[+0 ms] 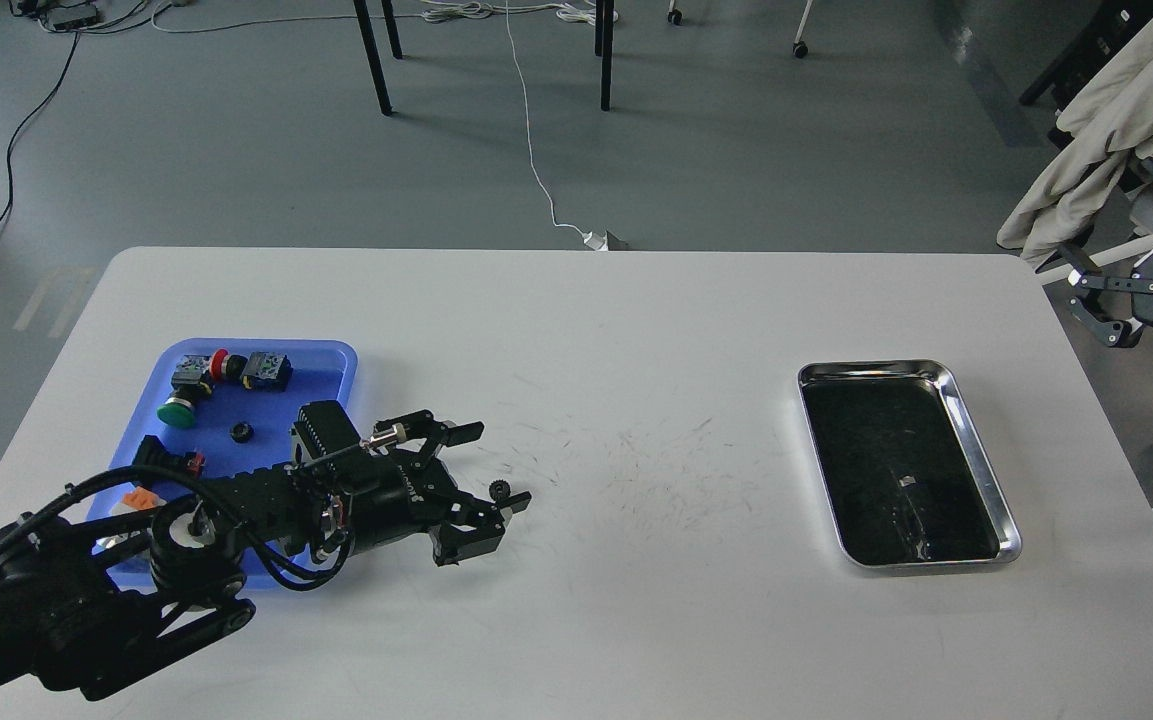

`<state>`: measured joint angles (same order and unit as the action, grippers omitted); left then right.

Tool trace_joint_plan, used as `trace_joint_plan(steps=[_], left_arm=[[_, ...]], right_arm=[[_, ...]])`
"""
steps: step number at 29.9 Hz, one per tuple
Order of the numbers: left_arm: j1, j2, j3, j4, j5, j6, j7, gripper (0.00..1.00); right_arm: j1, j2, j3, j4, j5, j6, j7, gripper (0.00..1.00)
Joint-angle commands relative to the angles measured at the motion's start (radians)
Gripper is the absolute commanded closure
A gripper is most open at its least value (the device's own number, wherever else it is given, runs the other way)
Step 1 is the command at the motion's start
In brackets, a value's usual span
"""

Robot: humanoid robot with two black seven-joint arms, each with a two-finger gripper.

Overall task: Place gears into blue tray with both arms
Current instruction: 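Reach the left gripper to the black part on the table and grasp it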

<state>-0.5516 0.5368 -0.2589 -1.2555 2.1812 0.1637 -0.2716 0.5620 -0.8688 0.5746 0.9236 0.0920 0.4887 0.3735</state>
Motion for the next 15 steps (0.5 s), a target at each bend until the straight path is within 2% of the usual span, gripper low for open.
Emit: trace_joint_plan(steps=[1, 11, 15], left_arm=[[0.009, -0.026, 0.000, 0.040, 0.000, 0.019, 0.000, 0.04], [0.022, -0.074, 0.003, 0.119, 0.000, 0.042, 0.000, 0.07], [0.038, -0.074, 0.000, 0.131, 0.000, 0.043, 0.000, 0.16]], right_arm=[[-0.013, 0.022, -0.001, -0.006, 0.000, 0.000, 0.015, 0.04], [-0.051, 0.123, 0.001, -0.020, -0.003, 0.000, 0.015, 0.04], [-0.051, 0.123, 0.005, -0.020, -0.001, 0.000, 0.015, 0.04]])
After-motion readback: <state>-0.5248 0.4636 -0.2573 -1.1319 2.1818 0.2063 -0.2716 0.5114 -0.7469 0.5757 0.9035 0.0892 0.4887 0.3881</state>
